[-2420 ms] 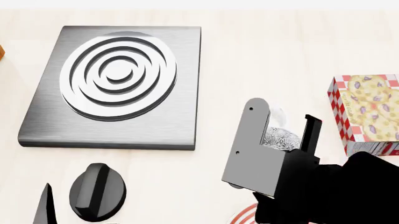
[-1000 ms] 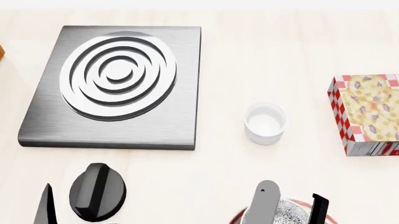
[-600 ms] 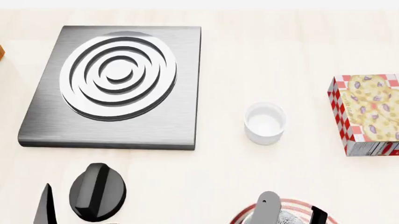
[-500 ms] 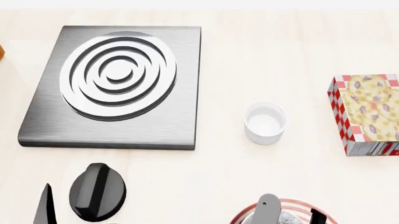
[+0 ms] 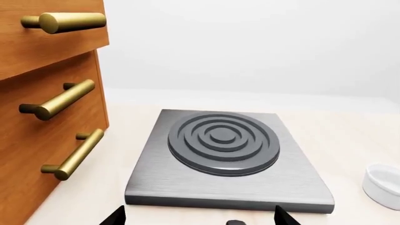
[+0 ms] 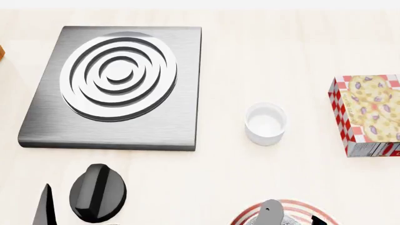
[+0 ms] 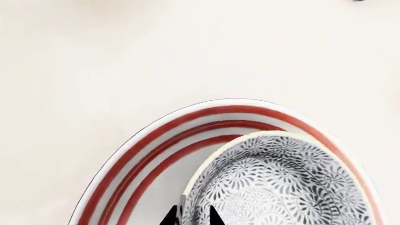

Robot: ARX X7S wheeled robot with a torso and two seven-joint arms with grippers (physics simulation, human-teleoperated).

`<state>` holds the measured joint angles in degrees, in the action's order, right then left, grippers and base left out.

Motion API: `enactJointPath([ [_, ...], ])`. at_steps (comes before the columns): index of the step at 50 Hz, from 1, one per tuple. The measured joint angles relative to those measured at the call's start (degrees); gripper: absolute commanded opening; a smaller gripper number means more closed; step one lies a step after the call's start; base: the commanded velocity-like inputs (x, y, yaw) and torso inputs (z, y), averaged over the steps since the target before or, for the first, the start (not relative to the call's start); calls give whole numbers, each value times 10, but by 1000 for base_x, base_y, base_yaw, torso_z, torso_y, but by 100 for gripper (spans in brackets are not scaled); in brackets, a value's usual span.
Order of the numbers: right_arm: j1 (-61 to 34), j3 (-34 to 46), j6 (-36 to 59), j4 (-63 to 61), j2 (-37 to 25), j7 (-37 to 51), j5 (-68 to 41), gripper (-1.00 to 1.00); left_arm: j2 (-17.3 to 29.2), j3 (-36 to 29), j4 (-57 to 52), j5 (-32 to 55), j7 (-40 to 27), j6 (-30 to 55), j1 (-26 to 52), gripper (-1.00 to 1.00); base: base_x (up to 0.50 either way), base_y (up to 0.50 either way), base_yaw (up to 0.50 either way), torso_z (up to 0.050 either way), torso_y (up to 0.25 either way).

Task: Pick the akita bowl on the ramekin and place it on the plate.

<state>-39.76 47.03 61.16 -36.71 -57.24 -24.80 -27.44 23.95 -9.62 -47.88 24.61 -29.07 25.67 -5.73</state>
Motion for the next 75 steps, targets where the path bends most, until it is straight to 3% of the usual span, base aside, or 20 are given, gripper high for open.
enactJointPath([
  [58,7,-50,39,-44,12,62,-36,100,9,-5,3,11,-8,-3,2,100,0,0,0,0,0],
  [75,27,-134,25,-71,23,104,-87,100,11,-6,2,13,-12,-4,1,100,0,0,0,0,0],
])
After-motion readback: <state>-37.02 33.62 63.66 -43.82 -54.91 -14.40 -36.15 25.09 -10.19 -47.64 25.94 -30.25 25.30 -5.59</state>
